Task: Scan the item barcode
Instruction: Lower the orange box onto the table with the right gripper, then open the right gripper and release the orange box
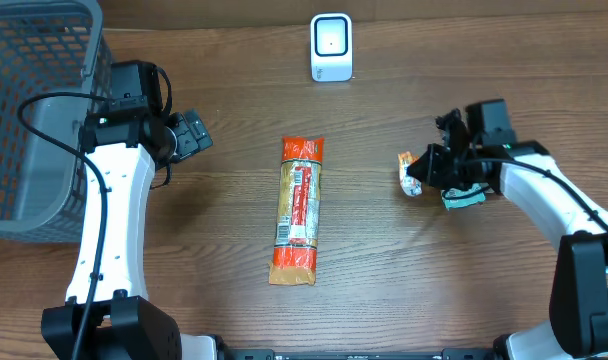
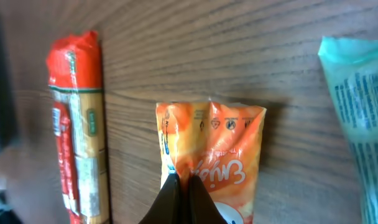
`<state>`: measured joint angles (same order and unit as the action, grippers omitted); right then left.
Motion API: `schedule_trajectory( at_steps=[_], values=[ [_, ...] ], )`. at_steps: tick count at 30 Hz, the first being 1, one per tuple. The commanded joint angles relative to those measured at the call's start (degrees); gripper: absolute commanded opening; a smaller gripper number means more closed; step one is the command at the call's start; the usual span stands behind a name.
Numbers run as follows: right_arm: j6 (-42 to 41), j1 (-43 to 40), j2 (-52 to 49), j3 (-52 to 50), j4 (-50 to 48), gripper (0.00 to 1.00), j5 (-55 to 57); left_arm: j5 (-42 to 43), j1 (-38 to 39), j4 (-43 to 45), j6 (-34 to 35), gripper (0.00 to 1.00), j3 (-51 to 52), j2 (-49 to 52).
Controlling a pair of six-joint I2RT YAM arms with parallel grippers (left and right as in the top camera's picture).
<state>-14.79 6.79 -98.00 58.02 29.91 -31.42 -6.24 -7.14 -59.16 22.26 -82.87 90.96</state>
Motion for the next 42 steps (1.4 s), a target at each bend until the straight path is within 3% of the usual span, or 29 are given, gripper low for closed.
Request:
schedule_trajectory(
  at_steps=[1,7,15,19,27,42],
  values=[
    [1.8,-2.1,-0.2,-5.2,-6.7,0.04,-11.7,-0.2,0.0,0.0,-0.7,1.00,0.2,0.4],
    [1.7,-2.1,-0.4,-10.0,-13.7,0.04,-11.5,-0.2,0.0,0.0,-0.7,1.00,0.2,0.4],
    [1.3,-2.1,-0.4,-10.8,-13.1,0.05,-4.4,-0.2,0.0,0.0,-0.7,1.00,0.2,0.4],
    [1.3,-2.1,-0.4,-10.8,-13.1,0.19,-4.4,-0.2,0.0,0.0,-0.7,1.00,0.2,0.4],
    [1.3,-2.1,-0.4,-10.8,-13.2,0.35,-3.4,-0.2,0.0,0.0,-0.7,1.00,0.2,0.4],
    [1.3,-4.3,-0.1,-10.6,-13.4,0.33,-4.8,-0.2,0.0,0.0,-0.7,1.00,0.2,0.4]
  ],
)
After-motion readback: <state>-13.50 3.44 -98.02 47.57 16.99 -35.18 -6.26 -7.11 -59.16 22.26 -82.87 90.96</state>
